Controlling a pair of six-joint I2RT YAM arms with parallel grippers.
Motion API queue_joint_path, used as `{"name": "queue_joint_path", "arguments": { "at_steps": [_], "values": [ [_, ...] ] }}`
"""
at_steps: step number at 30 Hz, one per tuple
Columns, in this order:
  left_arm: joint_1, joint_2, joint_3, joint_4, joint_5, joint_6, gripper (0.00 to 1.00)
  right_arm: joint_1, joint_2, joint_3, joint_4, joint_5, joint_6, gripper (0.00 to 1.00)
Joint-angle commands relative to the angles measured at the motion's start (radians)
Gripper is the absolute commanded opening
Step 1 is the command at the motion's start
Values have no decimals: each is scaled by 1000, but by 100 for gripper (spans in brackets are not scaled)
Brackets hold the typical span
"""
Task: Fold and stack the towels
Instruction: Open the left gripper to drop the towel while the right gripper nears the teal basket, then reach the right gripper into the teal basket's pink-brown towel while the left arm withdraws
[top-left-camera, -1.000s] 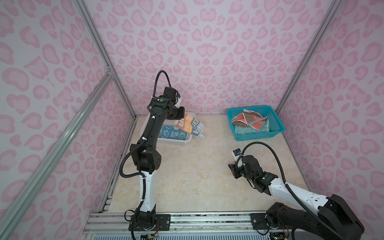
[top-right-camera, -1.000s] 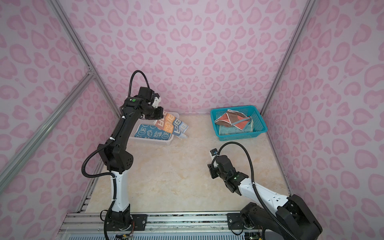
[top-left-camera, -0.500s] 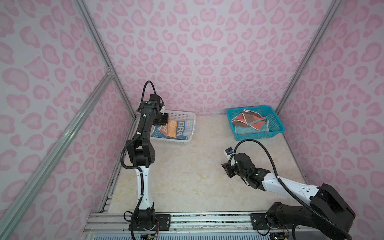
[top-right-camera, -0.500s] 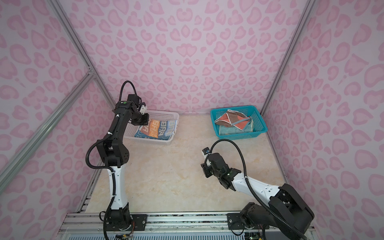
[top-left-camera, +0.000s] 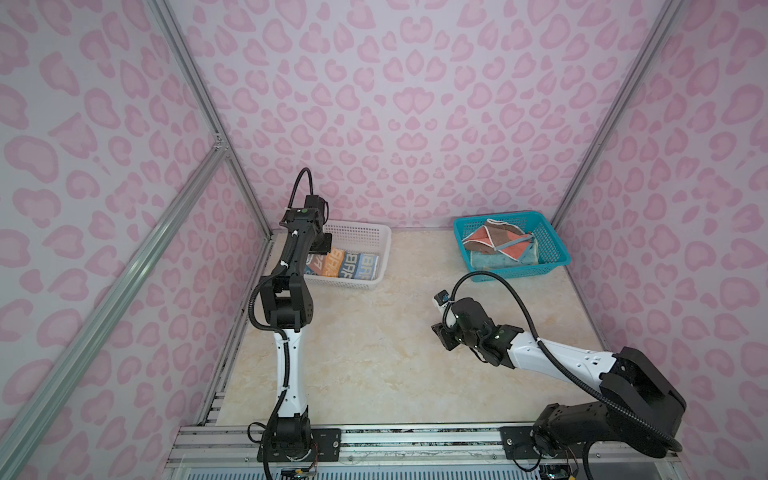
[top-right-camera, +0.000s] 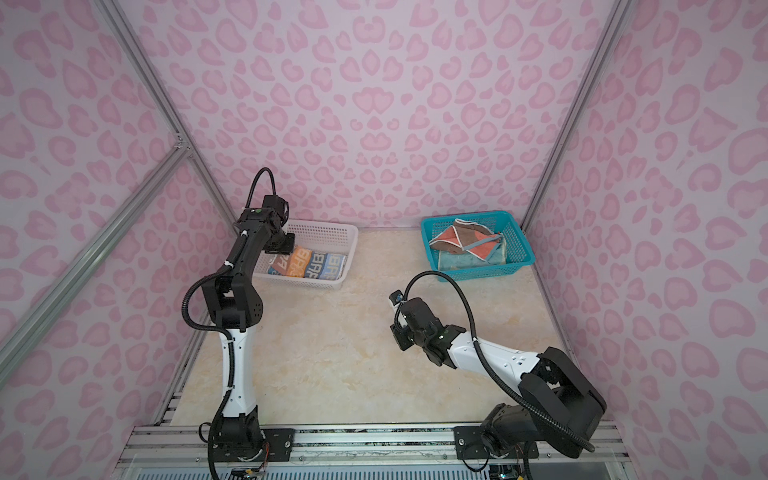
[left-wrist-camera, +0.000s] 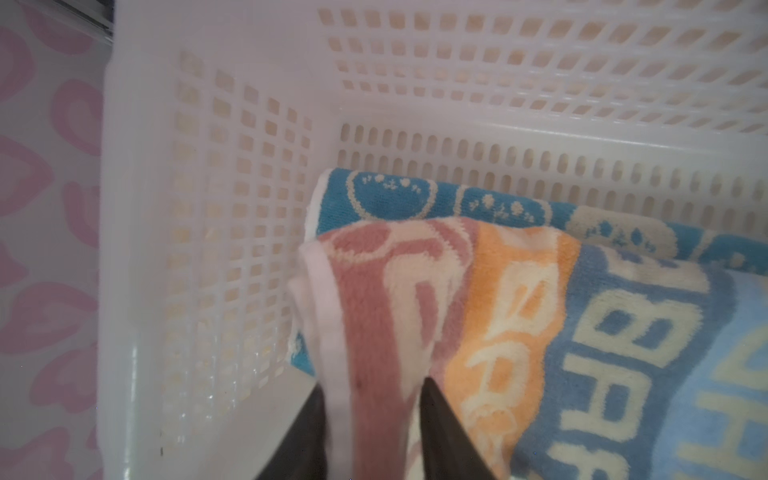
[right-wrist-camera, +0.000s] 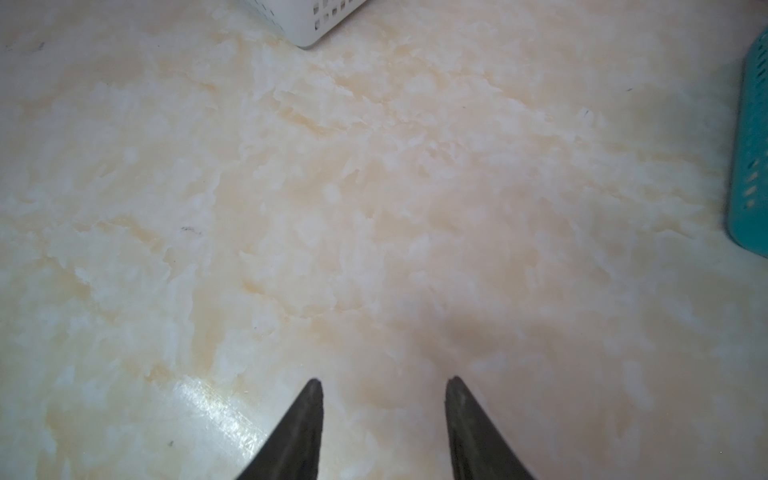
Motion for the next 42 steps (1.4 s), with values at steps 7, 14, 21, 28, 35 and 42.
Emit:
{"name": "queue_joint_path", "arguments": {
  "at_steps": [7, 14, 21, 28, 35, 42],
  "values": [
    [-1, -77, -38, 56, -59, -19, 98, 4, -6, 7, -13, 16, -15, 51],
    [-22, -211, -188, 146, 0, -52, 98, 3, -28, 11, -25, 62, -11, 51],
    [-38, -310, -320, 208, 34, -82, 98, 3, -45, 25, -49, 116, -7, 52],
    [-46, -398, -434, 276, 48, -104, 98, -69, -58, 103, -103, 222, -18, 53],
    [-47, -445, -490, 301, 16, -101, 98, -305, 19, 236, -128, 195, 32, 56],
    [-59, -519, -588, 340, 44, -129, 98, -502, 217, 379, -102, 137, 89, 61]
  ]
}}
